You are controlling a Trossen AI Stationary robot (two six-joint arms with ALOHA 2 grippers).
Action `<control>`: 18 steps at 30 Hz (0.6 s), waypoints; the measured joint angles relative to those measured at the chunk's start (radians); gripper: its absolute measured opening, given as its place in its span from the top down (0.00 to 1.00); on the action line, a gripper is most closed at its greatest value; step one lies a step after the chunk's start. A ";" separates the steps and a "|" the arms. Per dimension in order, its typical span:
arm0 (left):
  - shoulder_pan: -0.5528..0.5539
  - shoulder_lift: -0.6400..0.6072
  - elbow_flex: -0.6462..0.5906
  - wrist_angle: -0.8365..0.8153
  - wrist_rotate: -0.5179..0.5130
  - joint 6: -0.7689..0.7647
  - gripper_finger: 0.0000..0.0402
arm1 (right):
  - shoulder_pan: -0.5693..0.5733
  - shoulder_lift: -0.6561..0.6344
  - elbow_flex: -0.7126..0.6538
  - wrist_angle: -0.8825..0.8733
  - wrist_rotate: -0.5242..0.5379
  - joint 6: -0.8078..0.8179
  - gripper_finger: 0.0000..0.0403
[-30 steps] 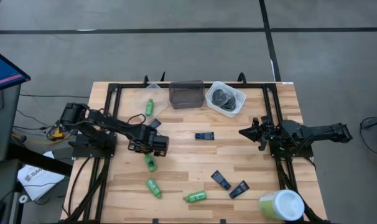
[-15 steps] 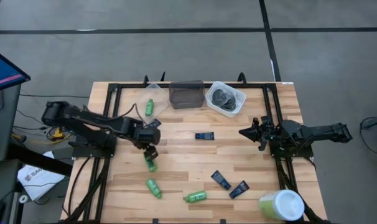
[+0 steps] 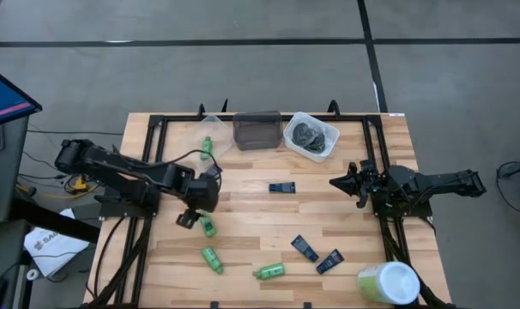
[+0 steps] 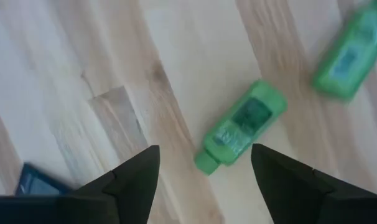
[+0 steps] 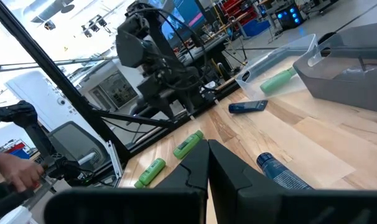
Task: Pick & Place Travel size toiletries
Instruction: Put the green shampoo into the transparent bin
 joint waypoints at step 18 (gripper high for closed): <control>0.006 0.001 -0.234 0.134 0.098 0.519 0.39 | 0.000 0.000 0.000 0.000 0.000 0.000 1.00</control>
